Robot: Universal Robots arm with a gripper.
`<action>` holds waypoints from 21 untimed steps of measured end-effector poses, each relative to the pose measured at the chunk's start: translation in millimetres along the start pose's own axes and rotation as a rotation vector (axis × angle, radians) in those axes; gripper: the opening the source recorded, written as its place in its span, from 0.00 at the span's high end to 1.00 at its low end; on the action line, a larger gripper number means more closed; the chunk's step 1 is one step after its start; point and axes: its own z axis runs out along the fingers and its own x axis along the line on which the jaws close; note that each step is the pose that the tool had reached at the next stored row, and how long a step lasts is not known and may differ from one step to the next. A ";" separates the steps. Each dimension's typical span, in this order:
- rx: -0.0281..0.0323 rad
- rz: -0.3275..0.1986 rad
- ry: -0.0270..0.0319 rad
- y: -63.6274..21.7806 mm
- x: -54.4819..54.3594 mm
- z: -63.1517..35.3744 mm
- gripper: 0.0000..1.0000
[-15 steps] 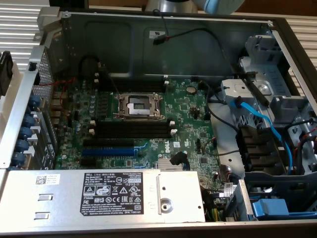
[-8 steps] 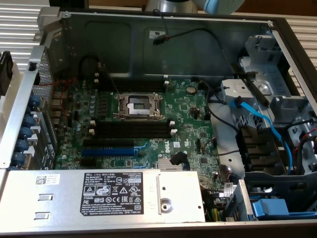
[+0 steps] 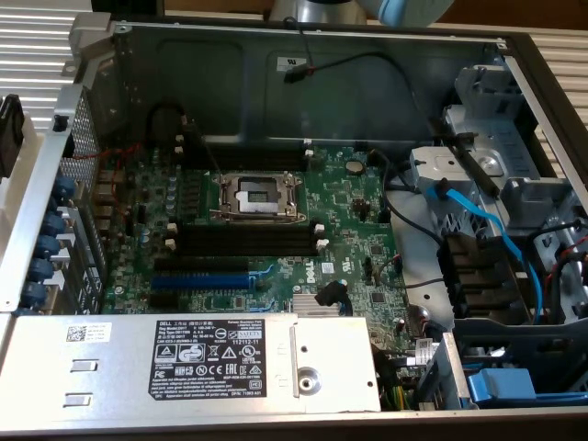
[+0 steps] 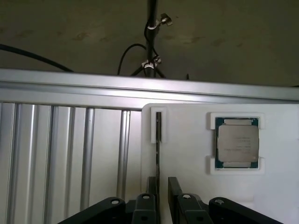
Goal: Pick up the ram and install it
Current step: 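Pick up the ram and move it above insertion slot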
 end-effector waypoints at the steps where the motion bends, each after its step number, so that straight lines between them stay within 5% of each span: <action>1: 0.0000 0.000 0.0010 0.0 0.0 0.6 0.76; 3: -0.0006 0.000 0.0071 0.3 -0.1 1.3 0.76; 6: -0.0012 0.000 0.0249 0.7 -0.5 3.1 0.76; 21: 0.0005 -0.006 0.0261 1.2 -0.8 10.2 0.76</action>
